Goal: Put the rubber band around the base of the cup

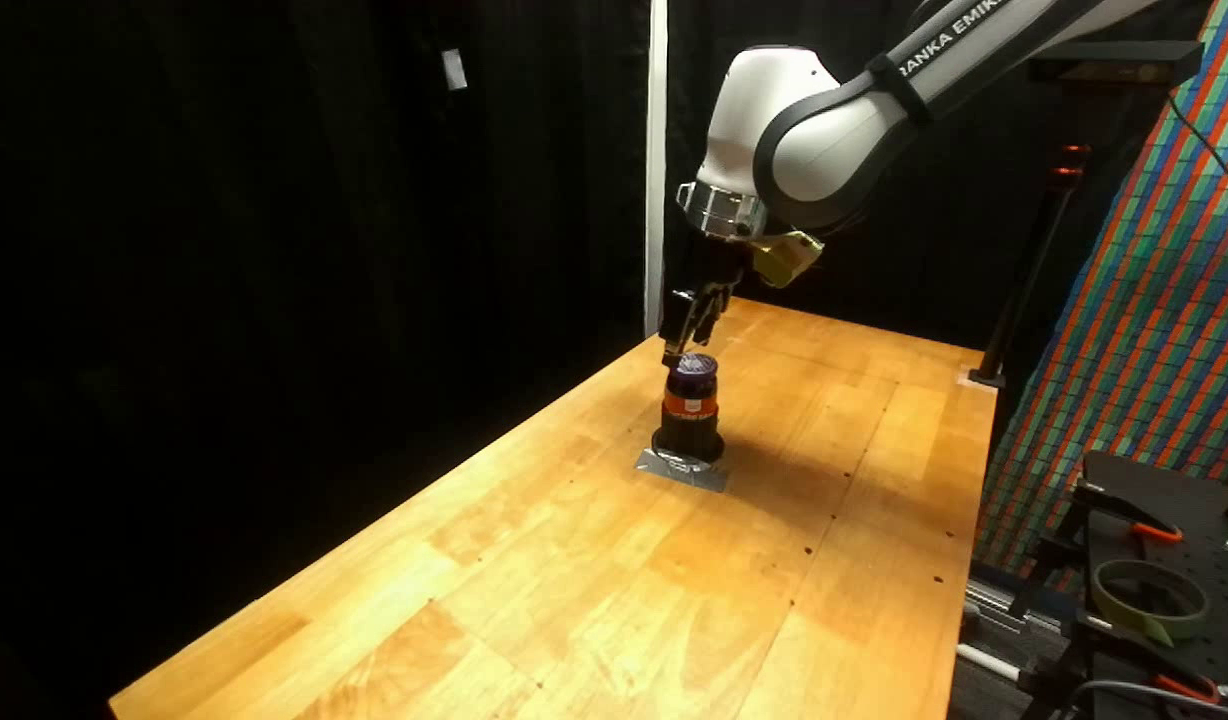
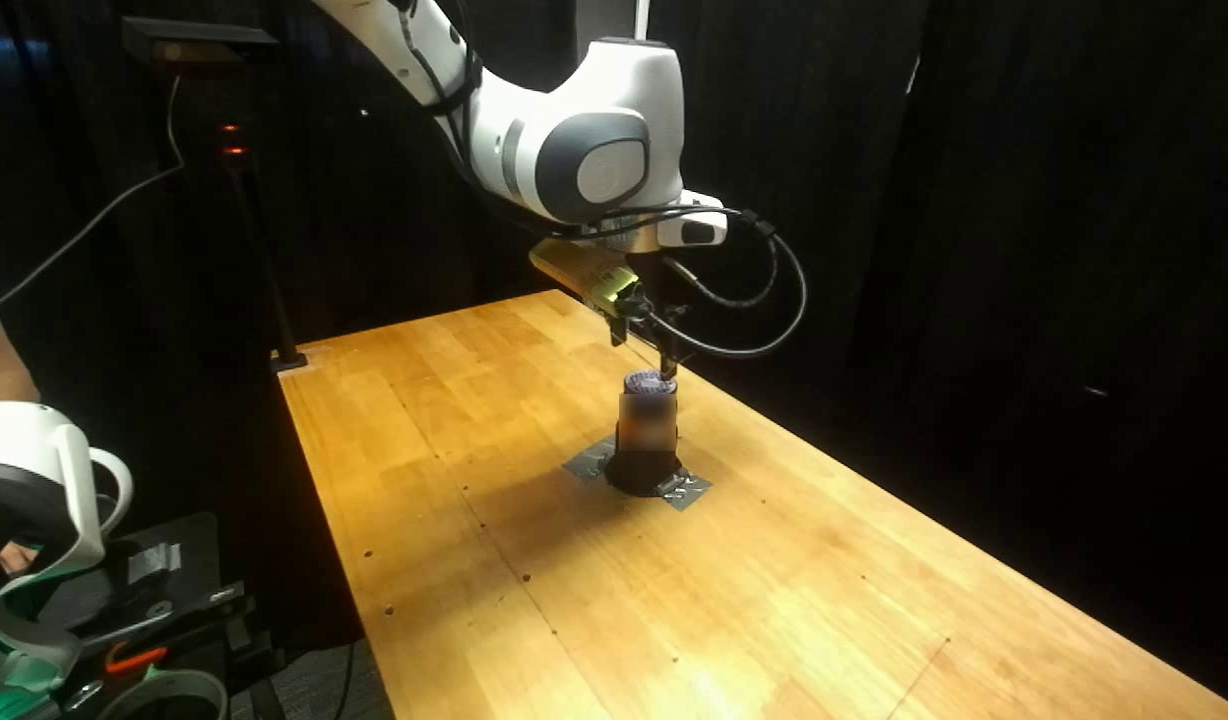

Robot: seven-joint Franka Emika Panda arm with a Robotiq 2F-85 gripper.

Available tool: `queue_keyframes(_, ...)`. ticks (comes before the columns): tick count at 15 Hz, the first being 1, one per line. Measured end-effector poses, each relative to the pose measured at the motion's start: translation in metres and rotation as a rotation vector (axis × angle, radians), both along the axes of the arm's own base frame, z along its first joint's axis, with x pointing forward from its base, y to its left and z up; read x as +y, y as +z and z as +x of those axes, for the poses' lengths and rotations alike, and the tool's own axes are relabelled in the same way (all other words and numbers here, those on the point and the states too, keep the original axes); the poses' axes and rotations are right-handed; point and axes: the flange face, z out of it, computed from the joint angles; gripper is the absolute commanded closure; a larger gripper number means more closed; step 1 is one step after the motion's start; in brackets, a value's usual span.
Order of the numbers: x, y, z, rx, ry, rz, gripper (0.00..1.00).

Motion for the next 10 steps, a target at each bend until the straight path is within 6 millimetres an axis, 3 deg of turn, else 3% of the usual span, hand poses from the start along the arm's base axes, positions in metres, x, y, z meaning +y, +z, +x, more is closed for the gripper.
queue_keyframes(5, -0.016, -0.013, 0.018, -0.009, 0.008, -0.052, 0.0)
queue_keyframes(10, -0.016, -0.026, 0.025, 0.003, 0.009, -0.056, 0.0)
